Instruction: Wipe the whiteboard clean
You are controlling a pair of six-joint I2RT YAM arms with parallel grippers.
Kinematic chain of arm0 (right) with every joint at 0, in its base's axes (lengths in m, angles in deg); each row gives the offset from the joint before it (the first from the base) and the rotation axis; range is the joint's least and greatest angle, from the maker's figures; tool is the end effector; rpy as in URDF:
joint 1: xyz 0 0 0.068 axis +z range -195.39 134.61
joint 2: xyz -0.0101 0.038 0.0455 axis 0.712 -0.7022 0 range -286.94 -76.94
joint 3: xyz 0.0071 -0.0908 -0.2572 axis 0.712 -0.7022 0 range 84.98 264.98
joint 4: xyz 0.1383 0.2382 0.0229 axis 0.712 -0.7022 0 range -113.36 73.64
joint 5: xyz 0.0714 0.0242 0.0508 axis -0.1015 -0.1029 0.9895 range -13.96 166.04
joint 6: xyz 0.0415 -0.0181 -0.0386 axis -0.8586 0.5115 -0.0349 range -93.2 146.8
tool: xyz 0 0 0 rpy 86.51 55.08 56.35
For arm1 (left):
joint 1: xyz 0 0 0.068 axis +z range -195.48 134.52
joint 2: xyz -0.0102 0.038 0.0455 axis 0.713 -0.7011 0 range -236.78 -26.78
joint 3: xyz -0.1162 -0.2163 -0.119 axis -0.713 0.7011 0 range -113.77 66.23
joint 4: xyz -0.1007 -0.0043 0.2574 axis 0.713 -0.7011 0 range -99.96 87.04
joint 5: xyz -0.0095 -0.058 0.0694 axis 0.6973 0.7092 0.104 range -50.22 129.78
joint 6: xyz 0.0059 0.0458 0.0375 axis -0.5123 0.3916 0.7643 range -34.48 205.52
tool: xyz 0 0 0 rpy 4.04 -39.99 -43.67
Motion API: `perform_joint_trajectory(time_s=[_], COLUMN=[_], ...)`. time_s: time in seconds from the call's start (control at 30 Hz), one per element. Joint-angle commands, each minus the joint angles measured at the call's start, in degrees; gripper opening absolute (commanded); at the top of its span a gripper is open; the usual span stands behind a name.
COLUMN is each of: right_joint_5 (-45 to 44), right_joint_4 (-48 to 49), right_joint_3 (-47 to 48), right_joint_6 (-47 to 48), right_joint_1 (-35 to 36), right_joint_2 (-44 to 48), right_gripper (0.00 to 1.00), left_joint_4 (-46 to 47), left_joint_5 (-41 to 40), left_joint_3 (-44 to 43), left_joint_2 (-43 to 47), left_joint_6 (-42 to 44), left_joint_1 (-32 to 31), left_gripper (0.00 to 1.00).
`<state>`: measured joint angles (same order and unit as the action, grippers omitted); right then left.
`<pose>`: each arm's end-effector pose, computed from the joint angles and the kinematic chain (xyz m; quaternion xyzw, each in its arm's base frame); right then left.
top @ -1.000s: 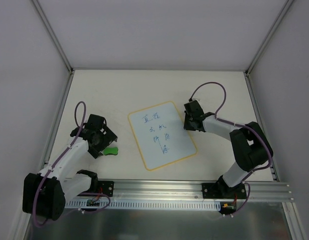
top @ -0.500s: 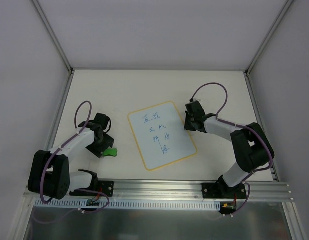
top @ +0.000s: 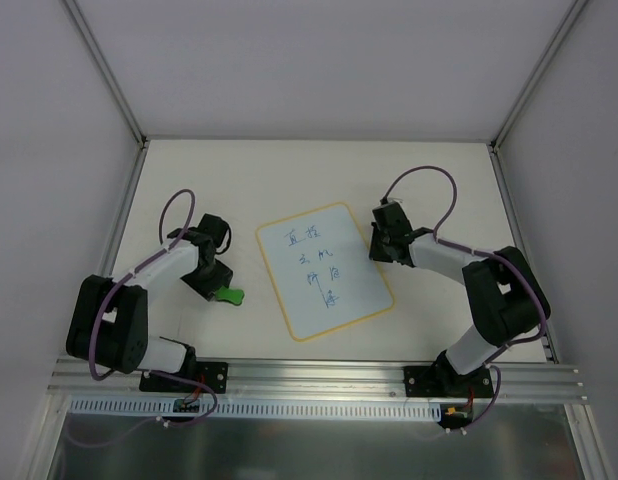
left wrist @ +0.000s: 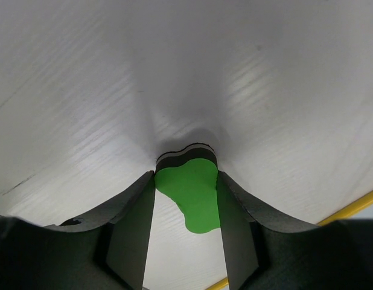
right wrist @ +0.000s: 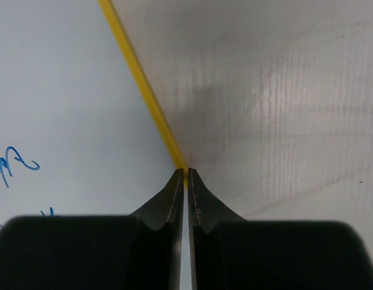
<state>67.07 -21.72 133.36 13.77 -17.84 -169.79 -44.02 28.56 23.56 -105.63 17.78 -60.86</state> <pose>0.3017 0.1498 0.1478 -0.0917 0.9322 0.0498 0.3465 0.2344 -0.0556 0.1531 -0.4461 0.8828 -0.0006 0.1473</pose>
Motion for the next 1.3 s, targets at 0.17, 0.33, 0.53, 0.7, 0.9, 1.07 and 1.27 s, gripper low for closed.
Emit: perform_joint_trajectory(time_s=[0.17,0.33,0.53,0.7,0.9,1.07,1.27], right_joint_5=[-0.43,-0.69,-0.78,-1.31,-1.49,-0.96,-0.43], right_joint_4=[-3.6,-3.69,-3.69,-4.04,-4.48,-4.39,-4.48], right_joint_3=[-3.38,-4.08,-4.61,-4.96,-4.96,-4.96,-4.96], right_joint_6=[-0.15,-0.15,-0.5,-1.2,-1.99,-2.17,-1.9], right_joint_1=[-0.57,-0.66,-0.74,-0.74,-0.83,-0.83,-0.74], right_joint_2=[1.71,2.42,2.68,3.21,3.3,3.47,2.95], right_gripper=[0.07,0.07,0.07,0.07,0.07,0.08,0.08], left_joint_4=[3.35,4.76,5.29,5.2,5.11,5.29,5.29], left_joint_5=[-3.8,-0.48,2.0,1.21,-2.31,-3.19,-4.6], left_joint_3=[-11.98,-20.86,-23.07,-20.35,-17.62,-16.65,-16.39], left_joint_2=[-10.86,-18.08,-19.86,-13.88,-12.12,-13.35,-14.75], left_joint_6=[14.55,28.79,34.44,27.24,18.62,14.06,11.06], left_joint_1=[-1.15,-1.06,-1.76,-2.55,-4.4,-4.57,-4.57], left_gripper=[0.4,0.43,0.73,0.92,0.77,0.72,0.61])
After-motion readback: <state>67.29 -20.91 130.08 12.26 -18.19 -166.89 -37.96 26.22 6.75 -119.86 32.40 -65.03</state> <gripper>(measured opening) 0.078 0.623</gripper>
